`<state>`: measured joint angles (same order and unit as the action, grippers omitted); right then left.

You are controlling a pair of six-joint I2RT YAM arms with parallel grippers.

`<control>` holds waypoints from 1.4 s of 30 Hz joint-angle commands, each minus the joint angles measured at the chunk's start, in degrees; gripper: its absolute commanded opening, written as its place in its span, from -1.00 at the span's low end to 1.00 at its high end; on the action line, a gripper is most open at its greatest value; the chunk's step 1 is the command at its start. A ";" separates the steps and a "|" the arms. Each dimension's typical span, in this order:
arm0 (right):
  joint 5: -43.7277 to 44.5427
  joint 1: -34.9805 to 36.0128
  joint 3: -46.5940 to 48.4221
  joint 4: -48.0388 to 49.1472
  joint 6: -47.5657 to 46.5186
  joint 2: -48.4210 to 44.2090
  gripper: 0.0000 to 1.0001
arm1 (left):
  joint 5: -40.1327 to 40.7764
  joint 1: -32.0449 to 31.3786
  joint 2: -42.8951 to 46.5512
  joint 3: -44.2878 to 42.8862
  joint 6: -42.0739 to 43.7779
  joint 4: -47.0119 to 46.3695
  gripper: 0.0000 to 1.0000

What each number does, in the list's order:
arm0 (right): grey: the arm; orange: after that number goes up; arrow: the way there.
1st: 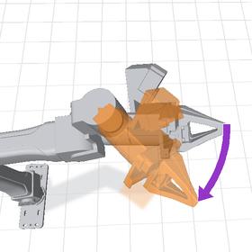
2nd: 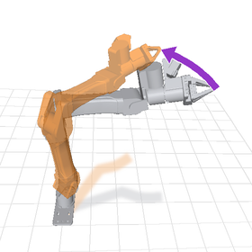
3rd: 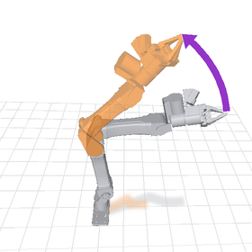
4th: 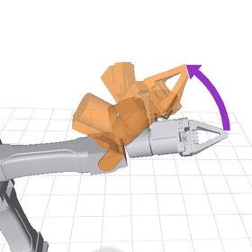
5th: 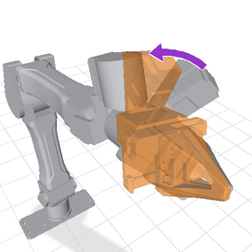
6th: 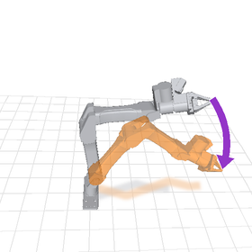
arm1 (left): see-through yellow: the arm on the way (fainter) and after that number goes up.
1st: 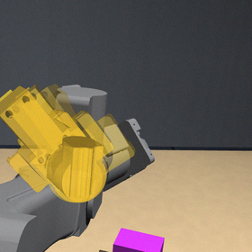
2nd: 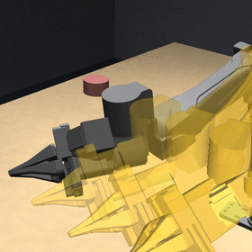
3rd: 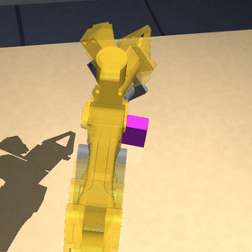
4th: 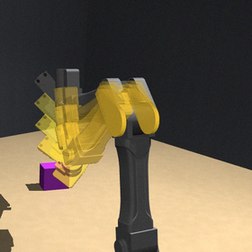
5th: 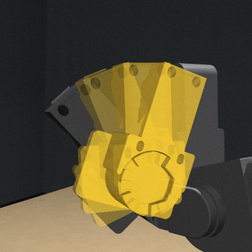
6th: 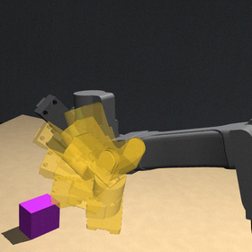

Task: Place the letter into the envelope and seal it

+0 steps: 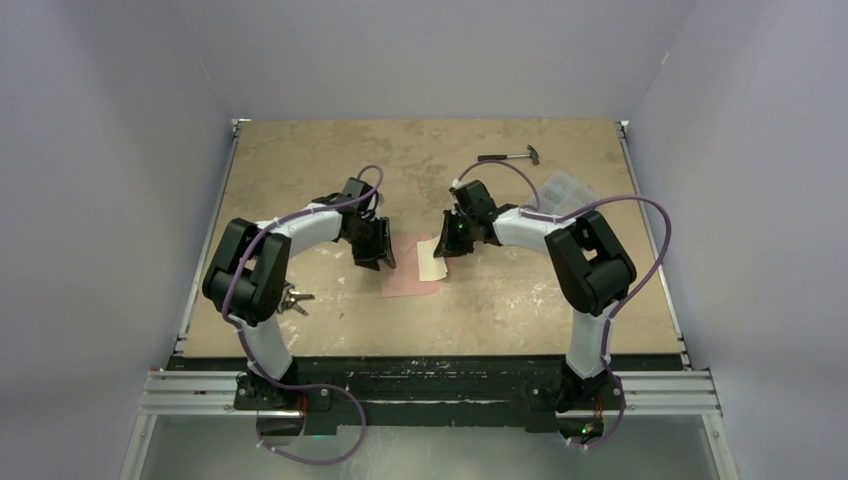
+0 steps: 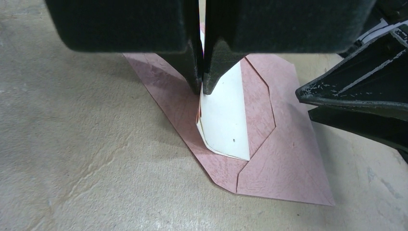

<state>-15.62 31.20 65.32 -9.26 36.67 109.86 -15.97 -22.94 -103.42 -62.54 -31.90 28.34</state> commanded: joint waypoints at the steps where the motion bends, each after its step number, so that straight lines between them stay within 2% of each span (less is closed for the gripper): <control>1: 3.93 1.58 2.24 -2.89 0.92 -0.26 -1.00 | 1.55 -0.18 -3.52 2.09 0.15 -1.02 -0.17; 16: 0.55 3.07 1.68 2.60 2.04 -0.01 -1.00 | 0.40 -0.18 -3.68 1.75 0.81 -1.36 -0.14; 32: -4.45 4.73 8.44 2.65 0.24 5.73 -0.98 | 0.87 -0.18 -3.92 1.81 0.73 -2.17 -0.14; 34: -5.02 4.75 9.10 1.63 -0.30 5.56 -0.87 | 0.66 -0.13 -3.75 1.75 0.43 -2.23 -0.13; 39: -0.85 4.57 8.73 -4.10 -1.51 1.26 -0.36 | 1.69 0.47 -2.38 1.35 0.15 -1.27 -0.10; 42: 1.77 4.37 9.31 -6.85 -2.34 -0.47 -0.14 | 1.92 1.15 -1.68 1.37 0.50 -0.74 -0.09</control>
<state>-17.54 35.35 72.44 -11.05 36.53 113.80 -18.33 -22.72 -103.92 -62.52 -32.38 27.05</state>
